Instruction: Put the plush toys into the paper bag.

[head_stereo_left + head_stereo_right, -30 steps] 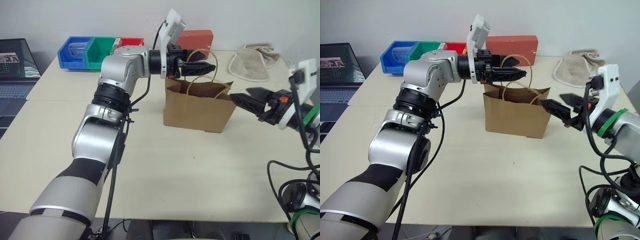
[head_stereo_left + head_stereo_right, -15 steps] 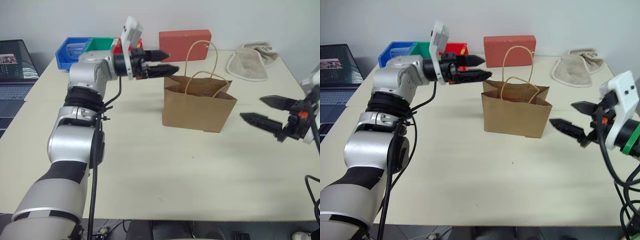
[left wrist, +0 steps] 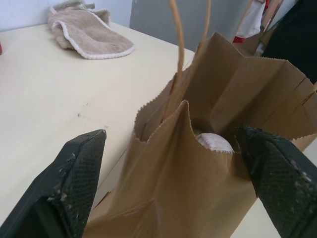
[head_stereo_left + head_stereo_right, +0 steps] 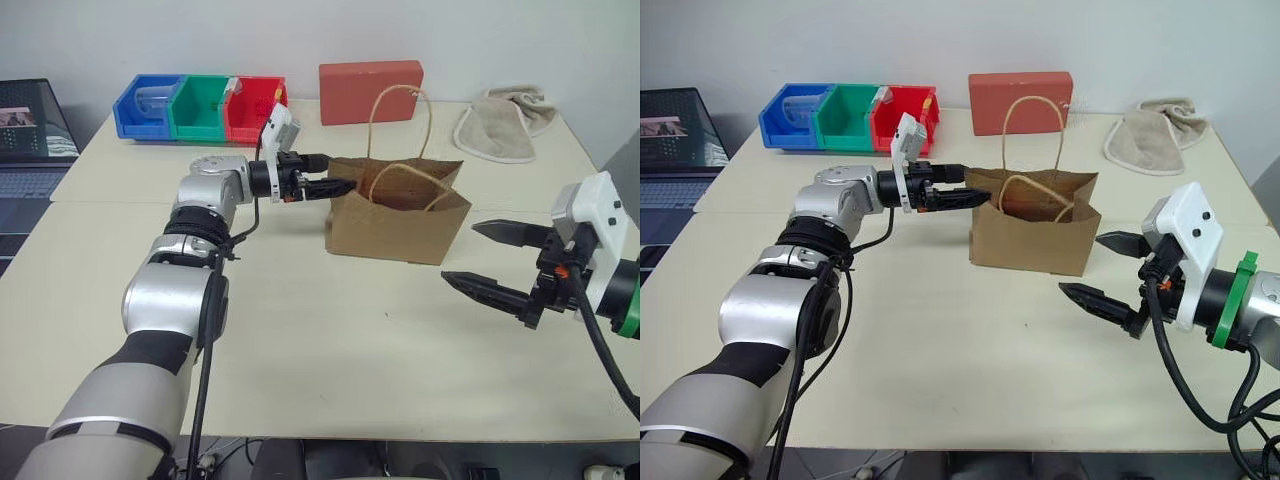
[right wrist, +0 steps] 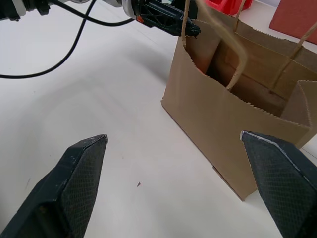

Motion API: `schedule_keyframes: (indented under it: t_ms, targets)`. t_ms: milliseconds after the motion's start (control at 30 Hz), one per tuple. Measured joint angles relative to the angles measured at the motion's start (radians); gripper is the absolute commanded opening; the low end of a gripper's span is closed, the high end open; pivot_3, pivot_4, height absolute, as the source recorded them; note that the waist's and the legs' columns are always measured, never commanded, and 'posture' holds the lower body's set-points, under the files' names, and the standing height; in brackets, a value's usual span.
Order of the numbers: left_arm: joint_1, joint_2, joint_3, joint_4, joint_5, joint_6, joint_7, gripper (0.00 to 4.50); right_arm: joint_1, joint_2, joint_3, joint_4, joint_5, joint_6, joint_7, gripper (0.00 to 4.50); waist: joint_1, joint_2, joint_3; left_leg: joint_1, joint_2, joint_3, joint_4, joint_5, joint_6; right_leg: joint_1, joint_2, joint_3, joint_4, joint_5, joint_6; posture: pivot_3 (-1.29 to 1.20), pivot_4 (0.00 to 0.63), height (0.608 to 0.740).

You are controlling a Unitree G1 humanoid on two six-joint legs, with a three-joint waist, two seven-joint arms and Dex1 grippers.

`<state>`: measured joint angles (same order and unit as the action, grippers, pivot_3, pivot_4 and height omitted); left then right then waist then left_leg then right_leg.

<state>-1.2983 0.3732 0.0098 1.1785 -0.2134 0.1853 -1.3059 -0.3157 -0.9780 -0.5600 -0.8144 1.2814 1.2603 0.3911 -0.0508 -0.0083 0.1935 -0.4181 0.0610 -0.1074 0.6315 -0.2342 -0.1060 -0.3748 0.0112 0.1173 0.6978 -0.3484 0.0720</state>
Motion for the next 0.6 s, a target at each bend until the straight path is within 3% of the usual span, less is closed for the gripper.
schedule_keyframes:
  t_ms: [600]
  targets:
    - [-0.023,0.055,0.034,0.041,0.045,0.005,-0.167,4.47,0.101,-0.130,0.026,0.014,0.197,-0.180,-0.093,4.50,-0.004,0.000,0.000,0.000,0.000,-0.001,0.000,0.001,0.001,0.001,0.000,-0.001,0.000,0.000,0.000,0.00,0.150,0.740]
